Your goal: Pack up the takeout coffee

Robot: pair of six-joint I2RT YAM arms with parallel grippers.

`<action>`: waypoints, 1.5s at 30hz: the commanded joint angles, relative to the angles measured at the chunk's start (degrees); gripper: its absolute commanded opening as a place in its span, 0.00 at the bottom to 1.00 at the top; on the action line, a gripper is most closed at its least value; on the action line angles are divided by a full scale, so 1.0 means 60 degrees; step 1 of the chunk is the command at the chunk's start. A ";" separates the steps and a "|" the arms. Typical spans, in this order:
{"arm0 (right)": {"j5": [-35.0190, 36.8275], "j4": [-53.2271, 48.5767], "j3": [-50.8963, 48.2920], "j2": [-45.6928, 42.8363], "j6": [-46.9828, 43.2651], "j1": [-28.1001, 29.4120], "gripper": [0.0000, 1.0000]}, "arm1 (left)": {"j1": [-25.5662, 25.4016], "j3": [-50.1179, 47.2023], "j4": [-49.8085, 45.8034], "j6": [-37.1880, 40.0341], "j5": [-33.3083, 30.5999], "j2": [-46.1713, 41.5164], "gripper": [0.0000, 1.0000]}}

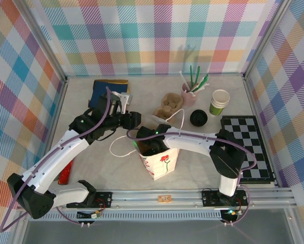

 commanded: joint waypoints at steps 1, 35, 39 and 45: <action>0.0314 -0.0170 -0.0166 0.0517 -0.0278 0.0012 0.99 | -0.0040 0.0297 -0.0150 0.0202 -0.0139 0.0120 0.55; 0.0480 -0.2192 0.1823 -0.0415 -0.0547 0.0086 0.99 | -0.0040 0.0291 -0.0341 0.0289 -0.0200 0.0263 0.64; 0.0591 -0.2375 0.2032 -0.0544 -0.0533 0.0099 0.99 | -0.0040 0.0313 -0.0352 0.0305 -0.0240 0.0246 0.68; 0.0721 -0.2742 0.2552 -0.0704 -0.0614 0.0107 0.99 | -0.0041 0.0412 -0.0370 0.0290 -0.0274 0.0111 0.72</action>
